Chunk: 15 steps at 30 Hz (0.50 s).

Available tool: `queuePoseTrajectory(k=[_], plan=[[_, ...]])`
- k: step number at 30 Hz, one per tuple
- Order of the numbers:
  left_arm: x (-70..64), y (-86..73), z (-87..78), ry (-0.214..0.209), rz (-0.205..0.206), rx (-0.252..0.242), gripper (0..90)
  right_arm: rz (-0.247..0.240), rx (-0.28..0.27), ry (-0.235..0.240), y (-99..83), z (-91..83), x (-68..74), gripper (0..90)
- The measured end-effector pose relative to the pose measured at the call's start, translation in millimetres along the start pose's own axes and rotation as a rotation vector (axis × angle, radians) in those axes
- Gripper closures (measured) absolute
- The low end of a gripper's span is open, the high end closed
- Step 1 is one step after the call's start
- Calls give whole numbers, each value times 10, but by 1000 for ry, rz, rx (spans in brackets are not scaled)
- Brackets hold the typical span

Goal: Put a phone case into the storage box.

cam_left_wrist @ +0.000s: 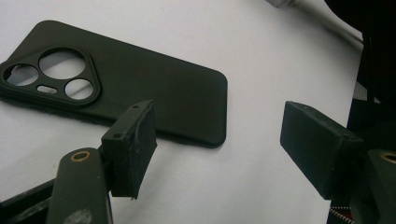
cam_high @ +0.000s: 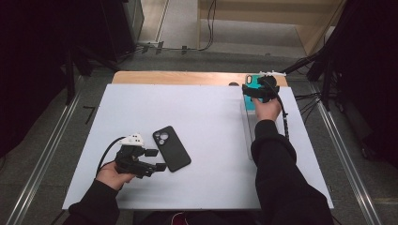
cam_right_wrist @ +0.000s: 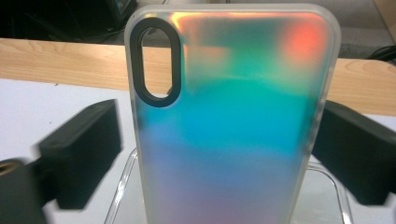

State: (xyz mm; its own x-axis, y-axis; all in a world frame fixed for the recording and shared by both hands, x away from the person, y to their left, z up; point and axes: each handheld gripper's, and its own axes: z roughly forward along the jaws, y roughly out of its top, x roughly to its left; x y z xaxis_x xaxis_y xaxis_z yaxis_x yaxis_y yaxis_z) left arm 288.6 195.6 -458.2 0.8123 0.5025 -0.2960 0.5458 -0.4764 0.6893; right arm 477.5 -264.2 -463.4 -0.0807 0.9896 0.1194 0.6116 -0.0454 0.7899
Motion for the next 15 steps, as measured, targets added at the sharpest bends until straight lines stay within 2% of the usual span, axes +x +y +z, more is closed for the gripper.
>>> queuePoseTrajectory(k=[8,15], plan=[[6,3,-1,0,-6,0,272,23,34,35,26,-67,-29,10],[3,18,5,4,-11,0,272,35,95,55,57,-201,-51,10]])
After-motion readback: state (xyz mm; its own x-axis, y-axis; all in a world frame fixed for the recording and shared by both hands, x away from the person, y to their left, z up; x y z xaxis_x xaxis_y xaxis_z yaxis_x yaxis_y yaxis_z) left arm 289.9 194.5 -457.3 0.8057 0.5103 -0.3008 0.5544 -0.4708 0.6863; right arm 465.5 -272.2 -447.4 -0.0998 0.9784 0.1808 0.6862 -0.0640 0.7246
